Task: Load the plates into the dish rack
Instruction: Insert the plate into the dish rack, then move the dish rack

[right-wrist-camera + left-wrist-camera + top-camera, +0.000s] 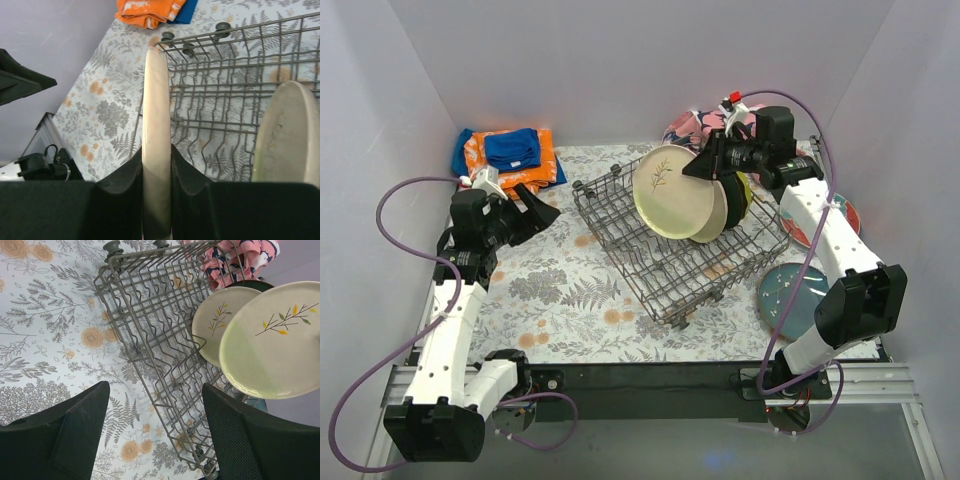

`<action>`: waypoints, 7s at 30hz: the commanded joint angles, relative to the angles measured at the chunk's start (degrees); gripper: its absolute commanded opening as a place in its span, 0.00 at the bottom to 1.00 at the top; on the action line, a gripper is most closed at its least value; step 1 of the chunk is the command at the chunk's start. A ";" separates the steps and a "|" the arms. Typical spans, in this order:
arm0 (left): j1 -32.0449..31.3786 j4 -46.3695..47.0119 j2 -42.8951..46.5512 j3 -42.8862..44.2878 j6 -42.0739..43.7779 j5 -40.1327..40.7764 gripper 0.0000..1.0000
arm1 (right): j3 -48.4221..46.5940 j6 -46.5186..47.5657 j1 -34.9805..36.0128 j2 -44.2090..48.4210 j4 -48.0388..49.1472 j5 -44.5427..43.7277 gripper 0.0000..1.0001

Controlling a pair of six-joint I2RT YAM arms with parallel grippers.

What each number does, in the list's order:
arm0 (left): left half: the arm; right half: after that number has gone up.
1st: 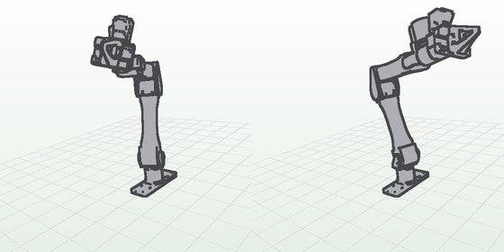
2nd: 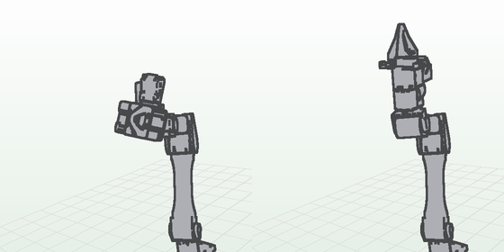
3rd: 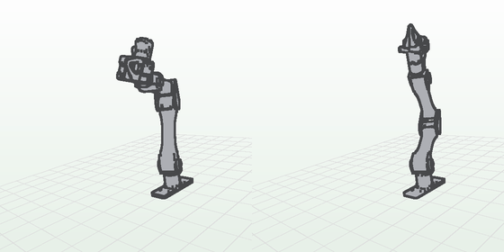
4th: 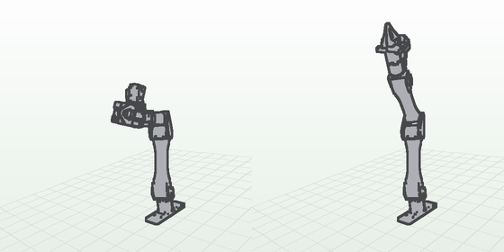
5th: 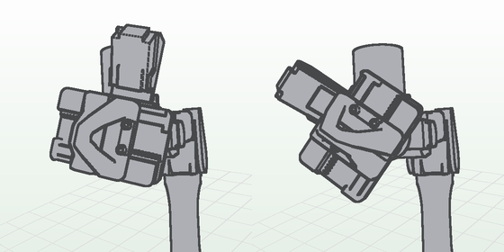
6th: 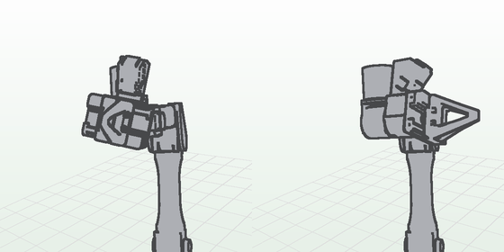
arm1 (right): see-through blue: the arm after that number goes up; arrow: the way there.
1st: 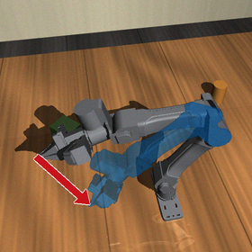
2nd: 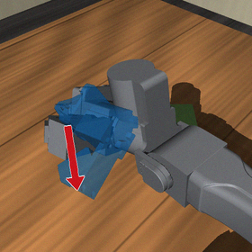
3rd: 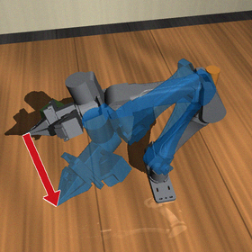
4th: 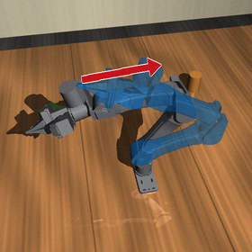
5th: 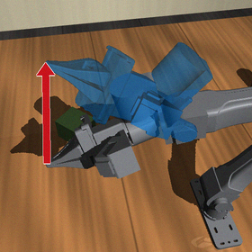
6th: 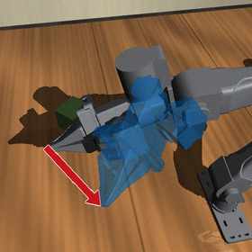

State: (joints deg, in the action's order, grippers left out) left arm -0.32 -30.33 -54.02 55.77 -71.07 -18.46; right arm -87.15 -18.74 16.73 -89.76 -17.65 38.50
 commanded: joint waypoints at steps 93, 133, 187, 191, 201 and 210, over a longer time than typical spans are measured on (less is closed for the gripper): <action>-7.13 3.79 -4.86 -5.76 -7.68 -13.82 0.75 | 17.80 36.41 -16.11 29.81 -6.17 -4.84 0.78; -30.97 -18.80 -52.59 26.05 -14.36 38.41 0.27 | 31.96 32.72 -26.84 31.49 -2.65 -4.93 0.98; -15.24 -12.83 -51.71 25.62 -4.52 30.76 0.00 | 3.93 43.80 -18.23 -15.18 -14.69 -13.71 0.01; -14.10 -12.21 -51.71 25.44 -4.17 30.50 0.00 | -0.10 42.92 -16.82 -17.29 -14.61 -14.51 0.01; -11.46 -12.48 -54.43 29.48 -3.02 29.88 0.00 | -11.97 41.07 -13.22 -25.72 -14.78 -16.09 0.01; -10.58 -13.09 -58.22 33.53 -2.06 27.95 0.00 | -22.88 40.01 -11.11 -33.73 -15.48 -18.02 0.01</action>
State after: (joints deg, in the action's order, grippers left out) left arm -12.67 -47.72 -112.01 86.21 -74.15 10.76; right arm -103.90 20.95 5.04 -121.40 -39.00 21.17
